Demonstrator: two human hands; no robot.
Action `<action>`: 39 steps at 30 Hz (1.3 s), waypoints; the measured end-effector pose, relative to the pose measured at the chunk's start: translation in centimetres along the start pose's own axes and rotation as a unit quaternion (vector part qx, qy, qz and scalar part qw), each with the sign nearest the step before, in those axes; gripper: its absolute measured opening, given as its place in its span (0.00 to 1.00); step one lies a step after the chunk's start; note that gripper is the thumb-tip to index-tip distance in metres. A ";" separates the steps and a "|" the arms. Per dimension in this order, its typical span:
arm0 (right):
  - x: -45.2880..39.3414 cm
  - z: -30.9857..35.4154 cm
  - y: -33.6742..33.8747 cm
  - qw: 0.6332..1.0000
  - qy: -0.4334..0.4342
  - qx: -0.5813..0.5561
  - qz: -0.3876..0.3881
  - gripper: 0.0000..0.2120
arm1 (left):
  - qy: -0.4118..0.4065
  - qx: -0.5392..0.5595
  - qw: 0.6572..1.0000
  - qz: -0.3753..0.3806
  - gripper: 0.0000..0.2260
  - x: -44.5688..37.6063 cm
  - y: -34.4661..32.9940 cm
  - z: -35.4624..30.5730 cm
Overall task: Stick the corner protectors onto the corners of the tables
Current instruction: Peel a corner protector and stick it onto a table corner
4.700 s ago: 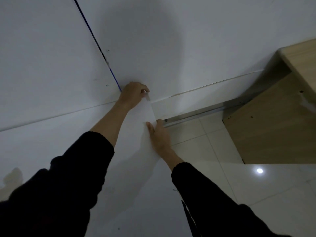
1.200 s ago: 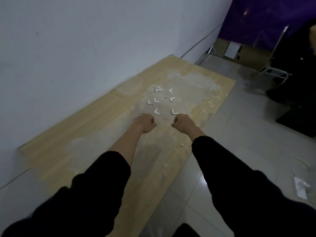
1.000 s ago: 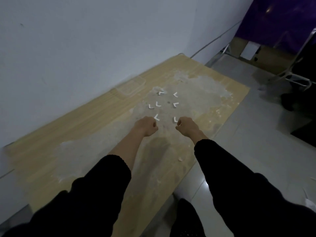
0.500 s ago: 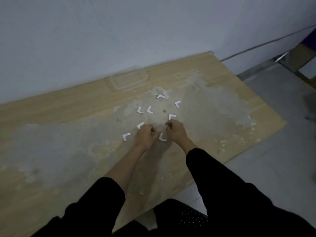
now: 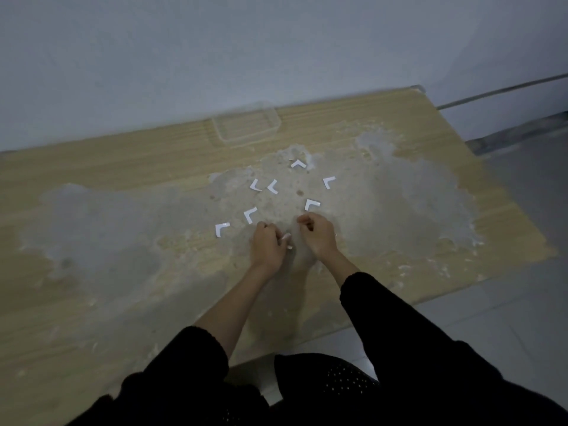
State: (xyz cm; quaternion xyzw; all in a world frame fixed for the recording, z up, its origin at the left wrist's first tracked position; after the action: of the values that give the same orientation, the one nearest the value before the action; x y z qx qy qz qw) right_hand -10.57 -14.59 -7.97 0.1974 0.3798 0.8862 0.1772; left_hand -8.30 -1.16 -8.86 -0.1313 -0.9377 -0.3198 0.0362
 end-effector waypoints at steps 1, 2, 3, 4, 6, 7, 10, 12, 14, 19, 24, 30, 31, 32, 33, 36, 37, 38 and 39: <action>0.0 -0.1 -0.1 1.000 0.003 -0.001 0.003 0.09 | 0.006 -0.005 1.000 0.012 0.09 -0.2 -0.3 0.1; 0.1 -0.2 -0.1 1.000 0.007 -0.001 0.006 0.09 | 0.012 -0.010 1.000 0.024 0.08 -0.4 -0.4 0.0; 0.2 -0.2 -0.2 1.000 0.010 0.000 0.010 0.10 | 0.015 -0.013 0.999 0.034 0.07 -0.6 -0.6 0.1; 0.2 -0.2 -0.3 1.000 0.012 -0.001 0.013 0.10 | 0.018 -0.011 0.999 0.039 0.06 -0.8 -0.6 0.1; 0.2 -0.3 -0.3 1.000 0.012 -0.007 0.018 0.10 | 0.030 0.012 0.999 0.040 0.05 -0.9 -0.3 -0.1; 0.1 -0.3 -0.3 1.000 0.012 -0.012 0.022 0.10 | 0.038 0.027 0.998 0.036 0.05 -0.8 -0.2 -0.1; 0.1 0.0 -0.4 0.998 0.008 -0.043 0.033 0.09 | 0.070 0.107 0.992 0.016 0.09 -0.8 0.5 -0.2; 0.3 0.2 -0.2 0.996 0.008 -0.084 0.031 0.09 | 0.100 0.185 0.978 -0.006 0.11 -0.7 1.2 -0.5; 0.6 0.4 -0.1 0.992 0.011 -0.123 0.025 0.08 | 0.115 0.233 0.966 -0.017 0.12 -0.7 1.7 -0.9; 1.6 0.7 -0.4 0.979 0.013 -0.204 -0.004 0.05 | 0.076 0.267 0.961 0.002 0.13 -1.0 2.4 -2.3; 1.7 1.4 -0.5 0.979 0.009 -0.201 -0.033 0.04 | 0.063 0.269 0.961 0.024 0.11 -0.7 3.0 -2.4; 2.5 2.9 -0.4 0.990 0.003 -0.123 -0.062 0.03 | 0.076 0.315 0.946 -0.002 0.07 -0.5 4.0 -2.6; 2.8 3.2 -0.3 0.991 0.009 -0.114 -0.064 0.03 | 0.082 0.320 0.944 -0.004 0.06 -0.5 4.2 -2.5; 2.9 3.5 -0.3 0.992 0.013 -0.110 -0.064 0.03 | 0.091 0.326 0.941 -0.009 0.05 -0.5 4.3 -2.4; 3.1 3.7 -0.3 0.992 0.014 -0.111 -0.063 0.03 | 0.102 0.332 0.938 -0.017 0.06 -0.5 4.5 -2.2; 2.9 4.1 -0.8 0.988 -0.012 -0.143 -0.058 0.04 | 0.126 0.344 0.929 -0.058 0.09 -0.6 5.4 -1.3; 2.7 4.0 -1.1 0.983 -0.039 -0.171 -0.056 0.05 | 0.130 0.342 0.928 -0.069 0.10 -0.6 5.7 -1.1; 2.4 3.9 -1.4 0.975 -0.073 -0.203 -0.052 0.06 | 0.133 0.342 0.927 -0.074 0.10 -0.6 6.0 -0.9; 2.0 3.6 -1.7 0.967 -0.104 -0.228 -0.046 0.07 | 0.136 0.343 0.926 -0.078 0.10 -0.5 6.2 -0.7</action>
State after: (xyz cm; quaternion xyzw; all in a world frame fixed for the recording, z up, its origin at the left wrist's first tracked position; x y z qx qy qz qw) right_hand -10.27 -10.37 -6.50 0.2249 0.1560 0.9150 0.2965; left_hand -6.14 3.07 -4.73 0.0074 -0.9834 0.0049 0.1811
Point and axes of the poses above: each hand's wrist, its own x-axis away from the middle knuckle, its own y-axis out of the back of the hand, z = x × y, the point moved 4 cm from there along -x, towards the middle knuckle, and after that the axes turned 11 degrees about x, right-handed, at the moved point
